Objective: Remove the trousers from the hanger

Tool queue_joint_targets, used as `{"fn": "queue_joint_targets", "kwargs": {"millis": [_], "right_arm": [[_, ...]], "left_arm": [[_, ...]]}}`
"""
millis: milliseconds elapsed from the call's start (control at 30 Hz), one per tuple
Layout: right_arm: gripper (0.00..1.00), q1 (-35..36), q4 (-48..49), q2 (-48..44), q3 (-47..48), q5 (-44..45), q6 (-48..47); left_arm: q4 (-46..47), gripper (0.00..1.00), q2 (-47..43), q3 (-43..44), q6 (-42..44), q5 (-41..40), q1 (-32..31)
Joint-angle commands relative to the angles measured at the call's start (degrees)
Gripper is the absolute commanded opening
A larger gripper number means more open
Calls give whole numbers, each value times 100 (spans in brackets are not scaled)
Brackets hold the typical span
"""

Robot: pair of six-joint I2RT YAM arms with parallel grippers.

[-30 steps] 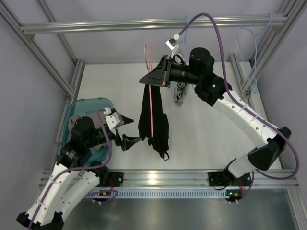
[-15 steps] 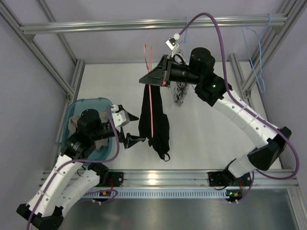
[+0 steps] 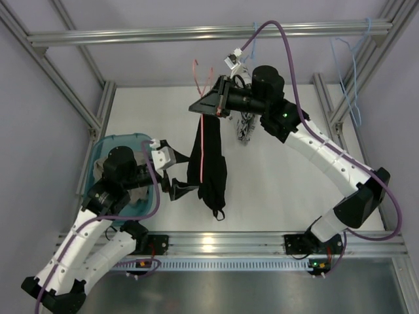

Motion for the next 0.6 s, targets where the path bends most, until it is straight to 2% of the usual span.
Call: {"fn": "queue_joint_targets", "kwargs": {"millis": [0, 467, 567], "right_arm": [[0, -73, 302, -27, 341, 125, 221], [0, -82, 364, -9, 271, 29, 317], [0, -82, 390, -9, 288, -15, 326]], "left_arm": [[338, 94, 50, 215, -92, 220, -47], [470, 89, 392, 268, -118, 44, -126], [505, 78, 454, 286, -188, -97, -161]]}}
